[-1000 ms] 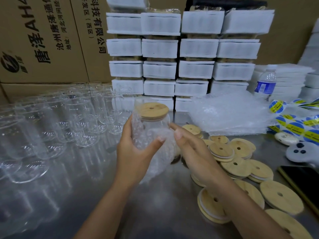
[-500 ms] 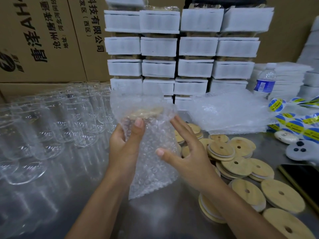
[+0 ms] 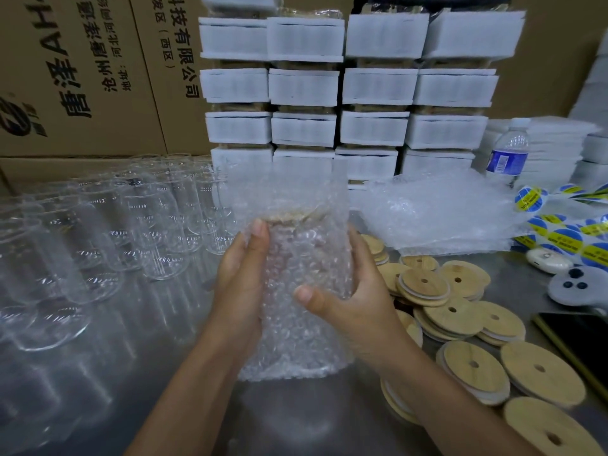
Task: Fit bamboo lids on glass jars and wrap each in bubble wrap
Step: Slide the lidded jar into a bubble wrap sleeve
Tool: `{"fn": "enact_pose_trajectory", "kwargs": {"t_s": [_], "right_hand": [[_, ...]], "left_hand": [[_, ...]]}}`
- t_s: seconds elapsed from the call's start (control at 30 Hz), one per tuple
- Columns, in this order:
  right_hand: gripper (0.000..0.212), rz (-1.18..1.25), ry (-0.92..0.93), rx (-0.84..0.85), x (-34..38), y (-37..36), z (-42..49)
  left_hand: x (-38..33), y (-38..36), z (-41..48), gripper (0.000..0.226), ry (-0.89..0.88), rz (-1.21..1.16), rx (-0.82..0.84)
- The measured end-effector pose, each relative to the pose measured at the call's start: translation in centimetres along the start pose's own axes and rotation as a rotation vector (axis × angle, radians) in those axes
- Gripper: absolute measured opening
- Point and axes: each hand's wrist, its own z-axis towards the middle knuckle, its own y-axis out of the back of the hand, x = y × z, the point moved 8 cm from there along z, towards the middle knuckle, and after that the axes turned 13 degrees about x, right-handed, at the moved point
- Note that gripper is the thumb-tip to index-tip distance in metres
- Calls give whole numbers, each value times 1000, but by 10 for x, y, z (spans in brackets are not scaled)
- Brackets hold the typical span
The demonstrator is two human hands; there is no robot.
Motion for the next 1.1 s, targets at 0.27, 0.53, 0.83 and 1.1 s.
{"fn": "enact_pose_trajectory", "kwargs": {"t_s": [0.27, 0.53, 0.83, 1.1], "right_hand": [[64, 97, 26, -122, 2, 18, 2], [62, 126, 66, -204, 6, 30, 0], [85, 57, -47, -128, -2, 37, 6], [95, 26, -155, 22, -9, 18, 5]], "left_hand": [[-1, -3, 8, 89, -42, 43, 182], [31, -16, 3, 69, 116, 195, 339], [28, 1, 6, 89, 131, 87, 96], [13, 1, 2, 55, -49, 320, -25]]}}
